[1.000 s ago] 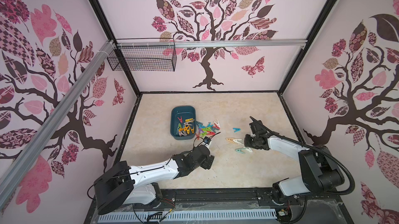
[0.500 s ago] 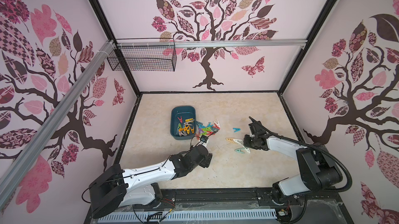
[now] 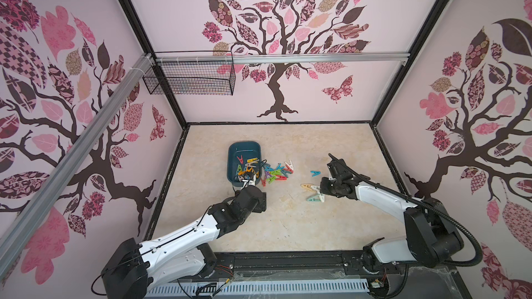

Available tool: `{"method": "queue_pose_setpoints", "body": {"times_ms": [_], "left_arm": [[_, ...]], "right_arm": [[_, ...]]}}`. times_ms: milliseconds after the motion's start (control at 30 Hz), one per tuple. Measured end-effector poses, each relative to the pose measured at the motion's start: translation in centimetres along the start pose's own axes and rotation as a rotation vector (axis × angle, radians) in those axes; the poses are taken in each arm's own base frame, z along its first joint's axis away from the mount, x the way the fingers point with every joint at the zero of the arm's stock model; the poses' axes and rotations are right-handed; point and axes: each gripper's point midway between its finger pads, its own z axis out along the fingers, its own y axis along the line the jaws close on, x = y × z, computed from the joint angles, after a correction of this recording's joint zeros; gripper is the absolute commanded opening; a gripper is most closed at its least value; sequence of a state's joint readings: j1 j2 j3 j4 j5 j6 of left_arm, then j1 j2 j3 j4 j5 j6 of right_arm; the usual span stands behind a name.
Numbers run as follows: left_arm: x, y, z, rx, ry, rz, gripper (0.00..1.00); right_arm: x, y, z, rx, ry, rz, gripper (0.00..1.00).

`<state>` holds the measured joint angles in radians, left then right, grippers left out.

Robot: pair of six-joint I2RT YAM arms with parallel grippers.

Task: Put the clothespins into the storage box
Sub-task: Pick up the clothespin from the center of the board, then place the clothespin at the center of the board.

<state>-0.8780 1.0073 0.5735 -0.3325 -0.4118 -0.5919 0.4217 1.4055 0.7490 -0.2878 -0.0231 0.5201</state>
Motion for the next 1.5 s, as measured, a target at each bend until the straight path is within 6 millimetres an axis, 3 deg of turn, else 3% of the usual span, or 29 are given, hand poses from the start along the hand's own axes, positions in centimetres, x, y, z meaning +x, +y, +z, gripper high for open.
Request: {"method": "queue_pose_setpoints", "body": {"times_ms": [100,233,333,467,667,833,900,1000,1100,1200,1300,1367,1500], "left_arm": [[-0.5,1.1,-0.5,0.001,-0.015,-0.091,0.78],[-0.4,5.2,-0.7,-0.04,-0.02,-0.298,0.78],[0.1,7.3,-1.5,-0.058,-0.031,-0.387,0.78],[0.4,7.9,-2.3,-0.054,-0.041,-0.426,0.77],[1.4,8.3,-2.3,-0.075,-0.008,-0.439,0.78],[1.7,8.9,-3.0,-0.095,-0.016,-0.446,0.77],[1.7,9.2,-3.3,-0.102,-0.024,-0.444,0.77],[1.6,9.4,-3.7,-0.104,-0.037,-0.442,0.77],[1.5,9.3,-3.5,-0.106,-0.037,-0.437,0.77],[1.9,9.3,-2.9,-0.117,-0.012,-0.41,0.76],[2.5,9.1,-2.1,-0.123,0.031,-0.369,0.76],[2.9,8.9,-1.7,-0.122,0.057,-0.347,0.76],[3.0,8.4,-1.4,-0.099,0.073,-0.33,0.75]], "right_arm": [[0.1,2.5,-0.5,-0.046,-0.003,-0.022,0.04],[0.0,5.5,-1.1,-0.109,-0.01,-0.036,0.03],[-0.4,7.3,-1.4,-0.141,-0.012,-0.036,0.03],[-0.7,9.6,-1.2,-0.176,-0.019,-0.046,0.02],[0.6,14.2,0.6,-0.22,0.028,-0.084,0.02],[-1.6,19.1,1.6,-0.24,-0.024,-0.149,0.03],[-2.6,19.4,1.8,-0.189,-0.074,-0.196,0.04],[-2.6,18.8,2.4,-0.148,-0.074,-0.242,0.05],[-0.3,17.0,3.7,-0.147,0.011,-0.24,0.08],[1.0,14.1,4.1,0.007,0.009,-0.304,0.1],[2.2,14.8,4.0,-0.005,0.023,-0.339,0.2],[2.9,14.8,4.4,-0.039,0.053,-0.327,0.19],[3.1,11.7,5.4,0.004,0.085,-0.263,0.13]]}}
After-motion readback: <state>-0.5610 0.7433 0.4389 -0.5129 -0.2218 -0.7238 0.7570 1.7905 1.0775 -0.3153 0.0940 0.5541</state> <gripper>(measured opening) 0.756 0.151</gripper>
